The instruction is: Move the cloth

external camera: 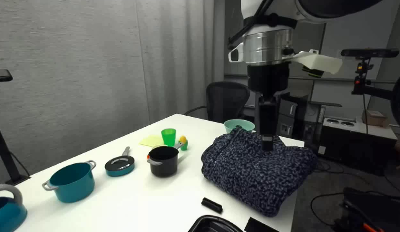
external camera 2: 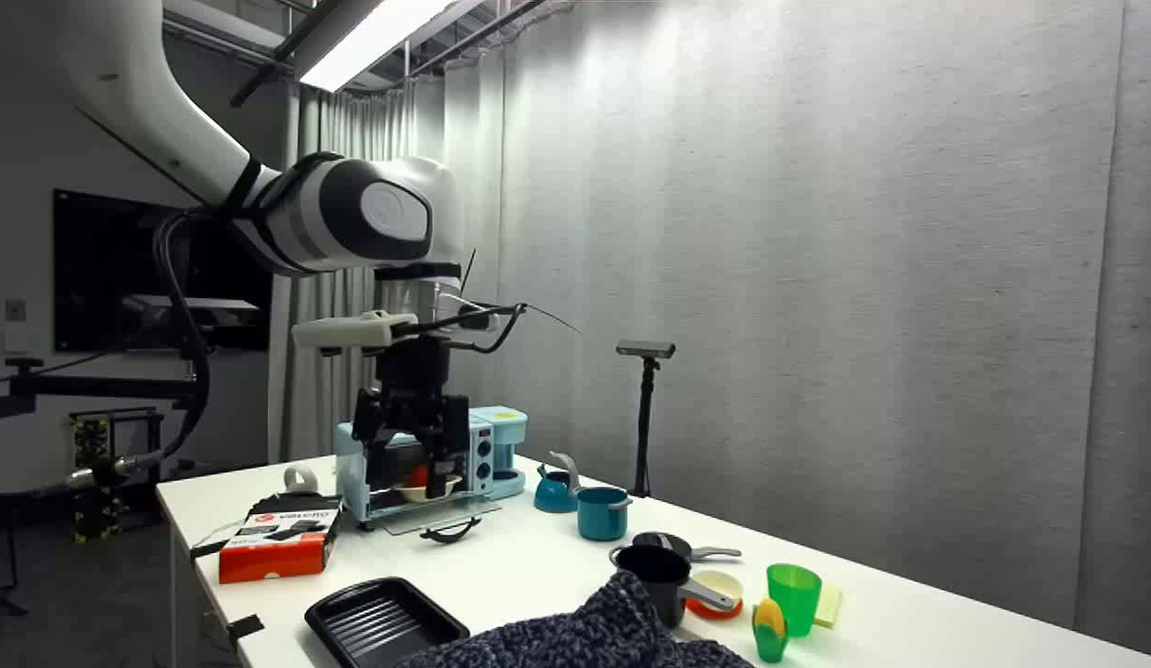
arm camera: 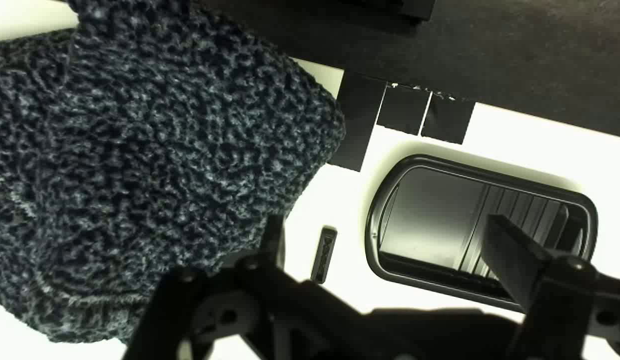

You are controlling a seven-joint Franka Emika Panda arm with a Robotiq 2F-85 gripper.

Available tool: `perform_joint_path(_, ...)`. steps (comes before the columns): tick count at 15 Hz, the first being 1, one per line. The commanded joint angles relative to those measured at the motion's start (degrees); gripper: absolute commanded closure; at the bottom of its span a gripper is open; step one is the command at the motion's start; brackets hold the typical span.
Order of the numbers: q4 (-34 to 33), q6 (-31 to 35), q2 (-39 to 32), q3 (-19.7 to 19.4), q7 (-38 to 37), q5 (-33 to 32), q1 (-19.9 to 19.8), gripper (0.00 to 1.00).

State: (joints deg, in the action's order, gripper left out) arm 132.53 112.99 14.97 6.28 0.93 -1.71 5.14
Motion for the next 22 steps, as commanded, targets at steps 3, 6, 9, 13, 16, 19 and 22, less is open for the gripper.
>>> perform_joint_path(3,-0.09,-0.11,-0.09,-0.2,-0.07,-0.06,0.23,0.0)
perform_joint_path(6,-0.09,-0.11,-0.1,-0.2,-0.07,-0.06,0.23,0.0)
perform_joint_path(9,-0.09,-0.11,-0.1,-0.2,-0.07,-0.06,0.23,0.0)
perform_joint_path(13,0.0,0.02,-0.1,-0.14,-0.36,-0.21,0.19,0.0)
perform_joint_path(16,0.09,0.81,-0.38,0.15,-3.6,-3.09,-0.73,0.0)
perform_joint_path(19,-0.37,0.8,-1.28,-0.33,-7.43,-6.82,-2.13,0.0)
perform_joint_path(22,-0.01,3.27,-2.54,-1.9,-11.54,-9.33,-4.28,0.0)
